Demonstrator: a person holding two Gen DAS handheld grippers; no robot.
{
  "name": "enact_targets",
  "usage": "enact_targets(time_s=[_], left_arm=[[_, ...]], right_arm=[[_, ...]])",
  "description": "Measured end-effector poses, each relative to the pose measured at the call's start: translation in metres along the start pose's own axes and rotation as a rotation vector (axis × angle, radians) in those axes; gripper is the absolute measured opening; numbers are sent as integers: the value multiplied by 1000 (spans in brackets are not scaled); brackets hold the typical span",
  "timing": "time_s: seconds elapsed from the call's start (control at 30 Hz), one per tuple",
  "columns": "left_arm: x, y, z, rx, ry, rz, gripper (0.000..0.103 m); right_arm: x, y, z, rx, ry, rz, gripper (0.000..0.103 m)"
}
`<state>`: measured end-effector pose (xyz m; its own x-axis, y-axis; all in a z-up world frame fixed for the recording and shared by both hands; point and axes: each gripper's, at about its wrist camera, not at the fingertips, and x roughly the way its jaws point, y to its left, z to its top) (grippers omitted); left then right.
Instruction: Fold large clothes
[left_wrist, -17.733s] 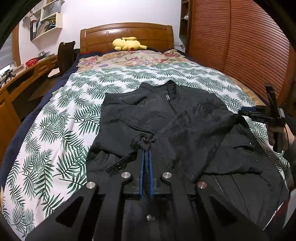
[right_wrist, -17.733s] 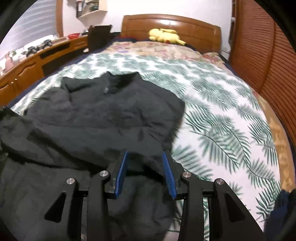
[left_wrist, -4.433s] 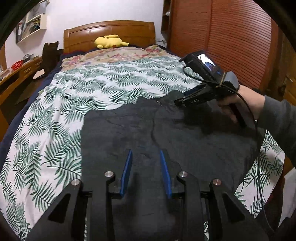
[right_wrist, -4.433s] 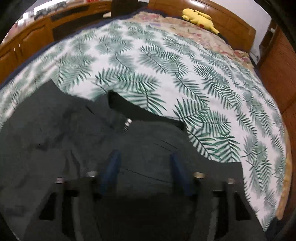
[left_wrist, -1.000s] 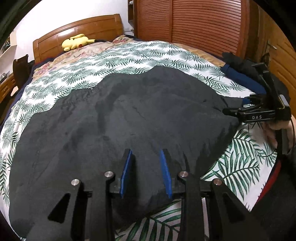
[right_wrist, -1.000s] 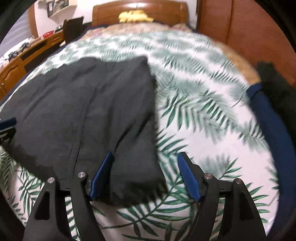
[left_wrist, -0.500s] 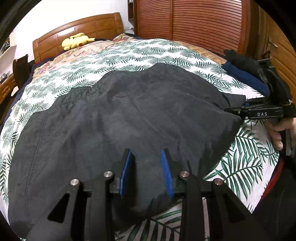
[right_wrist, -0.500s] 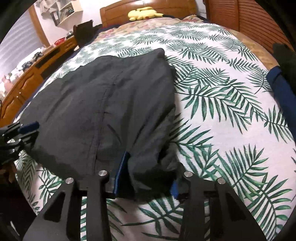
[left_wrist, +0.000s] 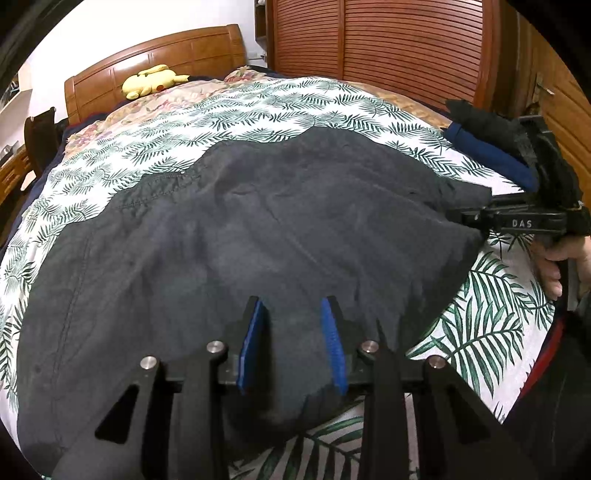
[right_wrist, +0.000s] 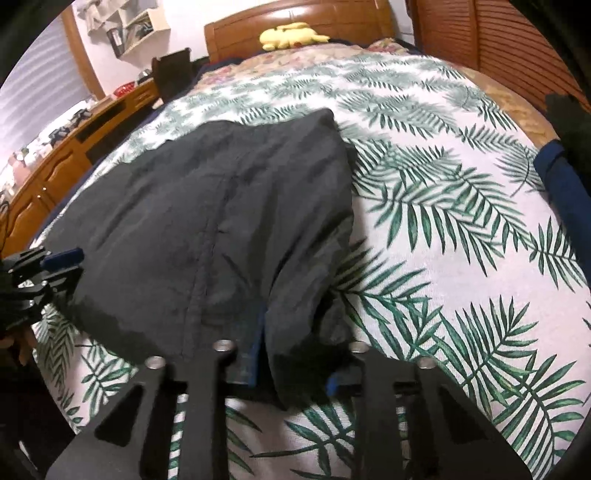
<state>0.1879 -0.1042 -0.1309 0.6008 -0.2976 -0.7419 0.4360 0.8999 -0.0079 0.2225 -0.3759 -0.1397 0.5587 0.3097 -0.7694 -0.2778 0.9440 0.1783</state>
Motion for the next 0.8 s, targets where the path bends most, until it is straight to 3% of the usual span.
enact_targets(time_s=[0.27,0.43,0.8], left_arm=[[-32,19,-1,-38,-64,9,33],[-60,34,-4,-50,-120,19,33],[-119,87,-33,-118,-209,60,33]], right_arm=[[-20,22,10,-14,-92,-12,11],[-46,45,36,-40,-153,-9,9],[-71,163,98,-237,-232,26,8]])
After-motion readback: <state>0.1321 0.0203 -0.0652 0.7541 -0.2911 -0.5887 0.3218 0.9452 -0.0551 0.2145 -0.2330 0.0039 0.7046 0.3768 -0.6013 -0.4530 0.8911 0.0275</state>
